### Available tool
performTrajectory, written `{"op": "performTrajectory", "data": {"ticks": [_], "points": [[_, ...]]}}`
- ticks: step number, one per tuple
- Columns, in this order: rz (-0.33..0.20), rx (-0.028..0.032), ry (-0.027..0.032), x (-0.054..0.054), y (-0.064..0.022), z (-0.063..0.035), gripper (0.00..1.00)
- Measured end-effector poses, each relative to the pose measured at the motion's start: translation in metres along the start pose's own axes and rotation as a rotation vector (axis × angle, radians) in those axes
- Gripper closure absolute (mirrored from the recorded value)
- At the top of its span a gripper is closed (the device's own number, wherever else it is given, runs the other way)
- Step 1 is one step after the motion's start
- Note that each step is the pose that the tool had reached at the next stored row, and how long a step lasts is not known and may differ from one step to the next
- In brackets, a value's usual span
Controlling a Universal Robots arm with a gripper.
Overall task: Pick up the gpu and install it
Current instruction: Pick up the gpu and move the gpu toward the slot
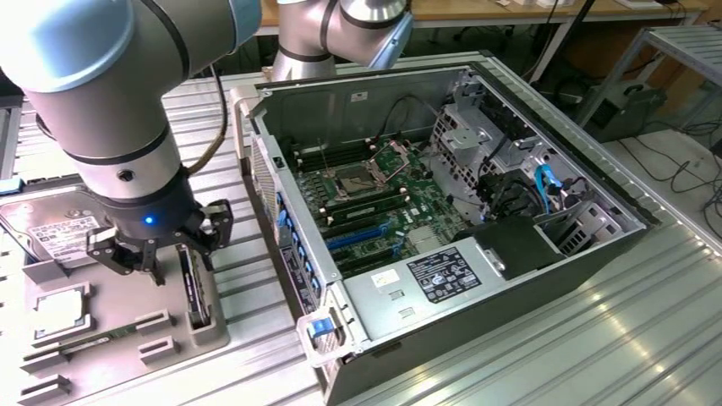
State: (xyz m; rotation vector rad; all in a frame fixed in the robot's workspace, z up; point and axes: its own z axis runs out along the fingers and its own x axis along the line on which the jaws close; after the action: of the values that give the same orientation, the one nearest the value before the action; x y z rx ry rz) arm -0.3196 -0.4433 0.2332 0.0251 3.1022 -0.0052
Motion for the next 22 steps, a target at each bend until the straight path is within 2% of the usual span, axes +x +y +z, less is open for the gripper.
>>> {"op": "performTrajectory", "data": {"ticks": [9,10,11,12,13,16,18,22], "points": [[0.016,0.0007,0.0084,-0.003,0.0001,0.0077,0.4],[0.016,0.0008,0.0089,-0.003,0.0001,0.0082,0.41],[0.017,0.0009,0.0098,-0.003,0.0001,0.0087,0.48],[0.017,0.0009,0.0108,-0.003,0.0001,0.0088,0.48],[0.017,0.0011,0.0114,-0.003,0.0001,0.0089,0.55],[0.017,0.0006,0.0113,-0.003,0.0002,0.0108,0.55],[0.018,0.0011,0.0143,-0.005,0.0001,0.0149,0.55],[0.022,0.0011,0.0148,-0.007,0.0002,0.0159,0.55]]}}
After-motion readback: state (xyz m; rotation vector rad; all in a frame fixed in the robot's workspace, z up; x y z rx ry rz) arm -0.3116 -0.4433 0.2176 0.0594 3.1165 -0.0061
